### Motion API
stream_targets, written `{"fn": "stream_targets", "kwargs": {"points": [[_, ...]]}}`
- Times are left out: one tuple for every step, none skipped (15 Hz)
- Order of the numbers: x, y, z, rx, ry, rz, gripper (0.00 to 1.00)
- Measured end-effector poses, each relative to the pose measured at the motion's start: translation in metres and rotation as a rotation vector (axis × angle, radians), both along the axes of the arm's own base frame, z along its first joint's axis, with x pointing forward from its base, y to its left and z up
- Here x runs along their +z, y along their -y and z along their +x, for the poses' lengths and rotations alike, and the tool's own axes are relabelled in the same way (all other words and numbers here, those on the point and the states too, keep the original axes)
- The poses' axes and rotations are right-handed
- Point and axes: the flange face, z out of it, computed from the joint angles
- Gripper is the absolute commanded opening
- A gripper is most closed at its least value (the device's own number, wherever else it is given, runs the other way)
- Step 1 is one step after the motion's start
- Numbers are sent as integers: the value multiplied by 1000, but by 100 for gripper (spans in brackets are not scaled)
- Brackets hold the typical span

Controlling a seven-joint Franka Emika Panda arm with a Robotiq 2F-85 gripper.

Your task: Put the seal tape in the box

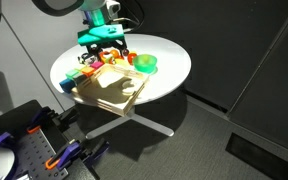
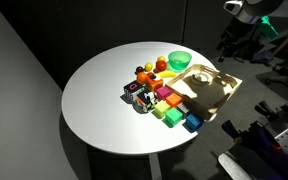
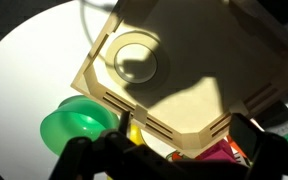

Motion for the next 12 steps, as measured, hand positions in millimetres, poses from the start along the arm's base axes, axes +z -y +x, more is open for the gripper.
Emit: {"fn": "stream_targets", "kwargs": {"points": [[5, 0, -2, -29, 4, 1, 100], [10, -1, -4, -61, 7, -3, 100], [15, -1, -6, -98, 9, -13, 100], [20, -2, -9, -134, 8, -25, 100], [24, -2, -11, -170, 4, -40, 100], [29, -2, -14, -205, -4, -57, 100], [33, -2, -16, -239, -16, -74, 100], [38, -2, -19, -272, -30, -91, 100], [43, -3, -23, -305, -50, -107, 100], [47, -3, -27, -336, -72, -119, 100], [52, -5, -31, -365, -99, -126, 100], [56, -7, -36, -390, -126, -130, 100]]}}
